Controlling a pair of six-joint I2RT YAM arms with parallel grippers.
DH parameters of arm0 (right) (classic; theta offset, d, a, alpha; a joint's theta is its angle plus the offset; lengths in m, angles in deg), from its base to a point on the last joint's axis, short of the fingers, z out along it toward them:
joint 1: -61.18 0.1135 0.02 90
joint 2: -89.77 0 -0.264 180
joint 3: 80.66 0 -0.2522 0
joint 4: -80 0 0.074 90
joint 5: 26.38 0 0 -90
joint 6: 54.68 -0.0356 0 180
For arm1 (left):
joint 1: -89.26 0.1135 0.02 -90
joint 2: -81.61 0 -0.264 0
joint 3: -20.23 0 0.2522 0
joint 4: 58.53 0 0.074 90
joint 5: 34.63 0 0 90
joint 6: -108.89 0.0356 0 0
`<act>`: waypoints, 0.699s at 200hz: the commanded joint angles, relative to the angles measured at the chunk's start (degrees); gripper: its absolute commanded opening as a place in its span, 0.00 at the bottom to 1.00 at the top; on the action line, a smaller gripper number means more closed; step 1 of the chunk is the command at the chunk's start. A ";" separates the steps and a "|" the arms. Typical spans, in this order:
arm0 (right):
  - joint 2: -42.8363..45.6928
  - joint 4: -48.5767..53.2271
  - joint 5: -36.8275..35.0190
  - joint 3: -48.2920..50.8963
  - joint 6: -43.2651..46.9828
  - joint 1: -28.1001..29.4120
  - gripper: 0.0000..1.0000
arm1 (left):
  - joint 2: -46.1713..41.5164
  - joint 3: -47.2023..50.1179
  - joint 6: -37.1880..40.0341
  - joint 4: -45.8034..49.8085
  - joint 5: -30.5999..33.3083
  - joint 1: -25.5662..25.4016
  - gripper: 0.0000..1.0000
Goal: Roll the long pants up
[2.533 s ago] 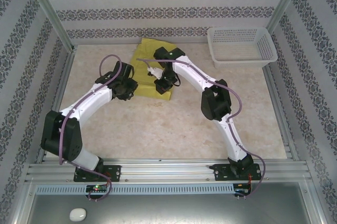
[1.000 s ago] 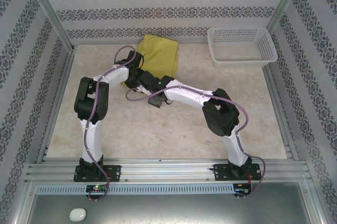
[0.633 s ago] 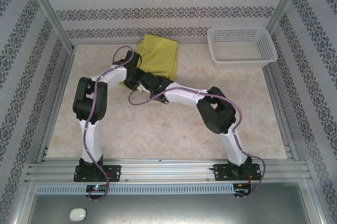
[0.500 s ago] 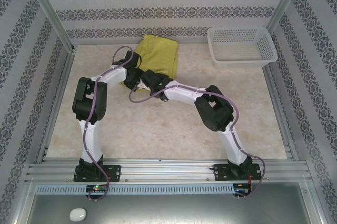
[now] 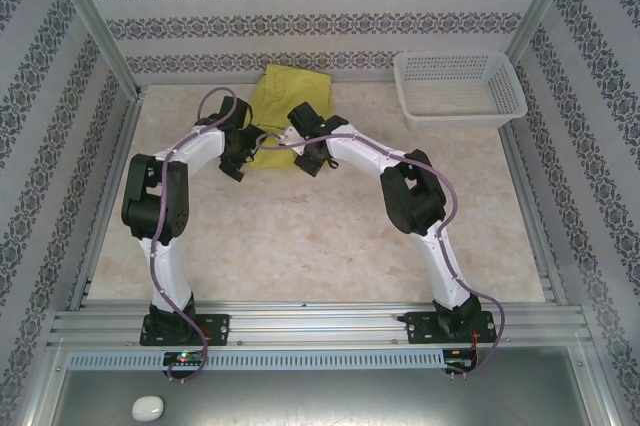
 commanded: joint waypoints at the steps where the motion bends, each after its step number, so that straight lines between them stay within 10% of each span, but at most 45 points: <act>1: 3.41 11.17 9.17 -4.28 -5.64 -0.97 0.00 | -4.96 1.17 1.33 3.97 3.26 0.80 1.00; 140: 9.41 26.38 34.80 -7.59 -17.15 -1.78 0.00 | -5.49 7.37 -1.35 1.14 3.58 -0.35 0.93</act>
